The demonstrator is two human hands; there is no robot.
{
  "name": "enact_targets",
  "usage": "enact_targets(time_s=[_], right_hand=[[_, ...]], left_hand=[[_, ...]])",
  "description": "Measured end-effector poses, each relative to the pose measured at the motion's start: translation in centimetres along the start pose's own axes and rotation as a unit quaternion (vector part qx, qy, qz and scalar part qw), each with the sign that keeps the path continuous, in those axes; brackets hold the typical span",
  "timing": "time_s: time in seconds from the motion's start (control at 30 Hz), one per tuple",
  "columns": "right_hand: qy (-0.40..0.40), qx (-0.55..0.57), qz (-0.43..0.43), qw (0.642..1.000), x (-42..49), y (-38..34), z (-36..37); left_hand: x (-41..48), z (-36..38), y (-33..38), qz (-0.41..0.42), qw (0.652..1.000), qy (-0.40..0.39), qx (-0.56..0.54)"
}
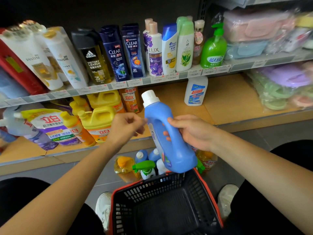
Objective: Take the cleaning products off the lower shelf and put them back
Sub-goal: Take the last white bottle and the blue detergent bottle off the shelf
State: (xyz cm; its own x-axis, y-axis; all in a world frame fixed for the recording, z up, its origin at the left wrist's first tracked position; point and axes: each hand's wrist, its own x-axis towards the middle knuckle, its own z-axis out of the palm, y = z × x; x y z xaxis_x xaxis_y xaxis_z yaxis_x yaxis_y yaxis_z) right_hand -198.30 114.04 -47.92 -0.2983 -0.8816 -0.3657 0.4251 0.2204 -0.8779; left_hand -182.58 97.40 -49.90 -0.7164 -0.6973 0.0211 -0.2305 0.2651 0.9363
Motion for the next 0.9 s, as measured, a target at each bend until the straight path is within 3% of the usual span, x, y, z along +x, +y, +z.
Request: enact_targets(time_s=[0.1, 0.2, 0.3, 0.5, 0.67, 0.9], right_hand=[[0.022, -0.07, -0.033, 0.997, 0.5, -0.8, -0.6], [0.04, -0.178, -0.078, 0.98, 1.0, -1.9, -1.4], [0.049, -0.258, -0.101, 0.96, 1.5, -3.2, -2.3], [0.086, -0.396, -0.148, 0.902, 3.5, -5.4, -4.5], [0.12, -0.49, -0.159, 0.849, 7.3, -5.4, -6.4], [0.152, -0.463, -0.105, 0.867, 12.9, -1.3, -7.7]], left_hand=[[2.5, -0.7, -0.7, -0.077, 0.992, 0.068, -0.079], [4.5, -0.4, -1.0, -0.131, 0.981, 0.018, -0.142], [5.3, 0.2, -0.8, -0.098, 0.976, -0.016, -0.192], [6.0, 0.7, 0.3, 0.026, 0.976, 0.008, -0.218], [7.5, 1.5, 0.8, 0.086, 0.982, 0.037, -0.163], [9.5, 2.8, -2.7, 0.07, 0.995, 0.071, -0.032]])
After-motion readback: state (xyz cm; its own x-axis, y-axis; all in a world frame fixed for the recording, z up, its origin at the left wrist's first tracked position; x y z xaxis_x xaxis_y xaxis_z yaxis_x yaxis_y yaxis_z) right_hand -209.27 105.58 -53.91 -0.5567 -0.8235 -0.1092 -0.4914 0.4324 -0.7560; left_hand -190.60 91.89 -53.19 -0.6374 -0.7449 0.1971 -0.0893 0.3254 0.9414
